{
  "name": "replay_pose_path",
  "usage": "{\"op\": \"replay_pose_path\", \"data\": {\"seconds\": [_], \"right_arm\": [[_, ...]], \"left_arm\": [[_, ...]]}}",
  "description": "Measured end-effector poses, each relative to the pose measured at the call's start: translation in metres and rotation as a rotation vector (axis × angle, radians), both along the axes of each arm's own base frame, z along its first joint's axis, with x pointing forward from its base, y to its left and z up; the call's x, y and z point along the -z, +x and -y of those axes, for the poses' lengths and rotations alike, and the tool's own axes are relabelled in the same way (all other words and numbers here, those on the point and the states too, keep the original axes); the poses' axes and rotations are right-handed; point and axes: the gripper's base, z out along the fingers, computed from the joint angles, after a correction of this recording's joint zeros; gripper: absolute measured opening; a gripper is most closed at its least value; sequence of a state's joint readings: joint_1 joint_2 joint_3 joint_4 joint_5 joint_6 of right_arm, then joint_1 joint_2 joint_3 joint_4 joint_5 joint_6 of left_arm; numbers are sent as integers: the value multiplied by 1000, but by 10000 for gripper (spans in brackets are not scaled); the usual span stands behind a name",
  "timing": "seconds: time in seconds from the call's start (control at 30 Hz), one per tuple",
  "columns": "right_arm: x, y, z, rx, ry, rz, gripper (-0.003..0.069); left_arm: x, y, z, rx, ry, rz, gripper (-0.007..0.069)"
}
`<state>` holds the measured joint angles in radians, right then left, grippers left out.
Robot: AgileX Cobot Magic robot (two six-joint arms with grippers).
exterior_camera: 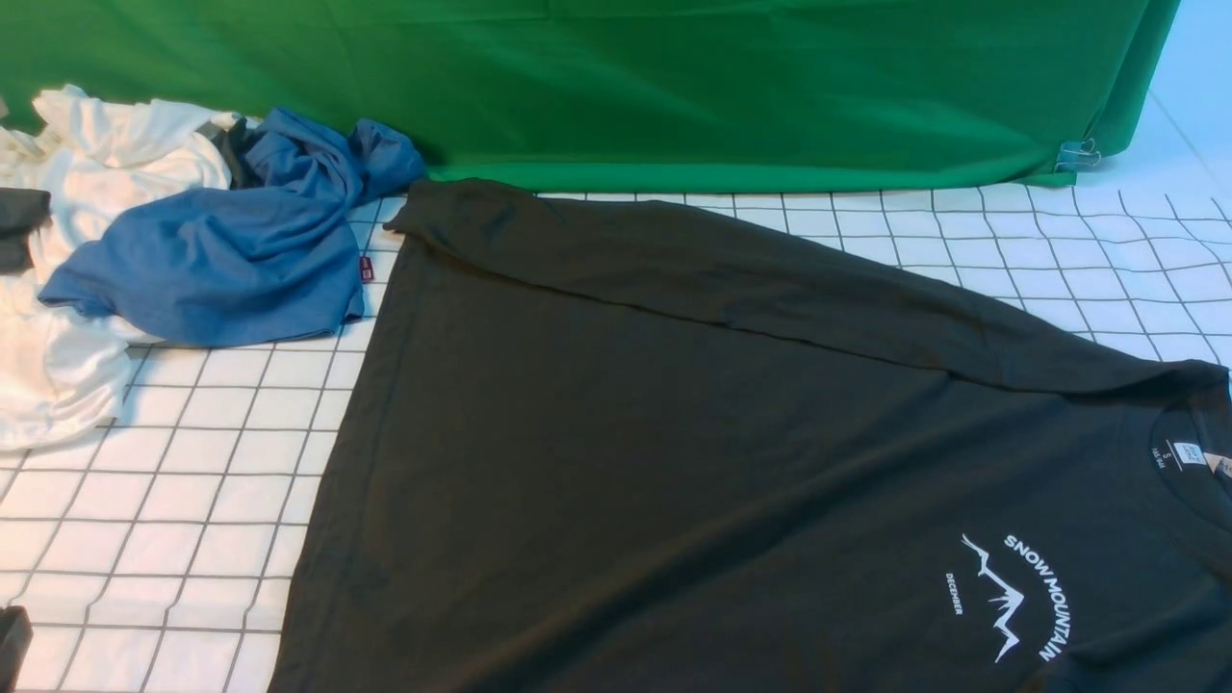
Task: Fold a long-sleeved shirt over a white checkered tablecloth.
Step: 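Grasp the left edge of the dark T-shirt lying flat on the table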
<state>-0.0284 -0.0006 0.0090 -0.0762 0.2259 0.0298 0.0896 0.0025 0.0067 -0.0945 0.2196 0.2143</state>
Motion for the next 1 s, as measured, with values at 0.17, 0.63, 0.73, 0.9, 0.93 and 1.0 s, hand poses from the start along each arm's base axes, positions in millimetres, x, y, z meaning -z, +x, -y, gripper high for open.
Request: {"op": "replay_pose_path", "data": {"seconds": [0.17, 0.63, 0.73, 0.9, 0.93, 1.0], "right_arm": [[0, 0, 0, 0, 0, 0, 241], [-2, 1, -4, 53, 432, 49, 241], [-5, 1, -8, 97, 906, 82, 241], [-8, 2, -10, 131, 1205, 105, 241], [-8, 2, -10, 131, 1209, 106, 241], [-8, 2, -10, 127, 1197, 109, 241]], "left_arm": [[0, 0, 0, 0, 0, 0, -29], [-9, 1, 1, -13, -230, 108, -29], [-21, 0, -3, -44, -668, 281, -29], [-32, -3, -11, -73, -949, 452, -29], [-33, -3, -11, -74, -947, 463, -29], [-35, -3, -12, -73, -939, 482, -29]]}}
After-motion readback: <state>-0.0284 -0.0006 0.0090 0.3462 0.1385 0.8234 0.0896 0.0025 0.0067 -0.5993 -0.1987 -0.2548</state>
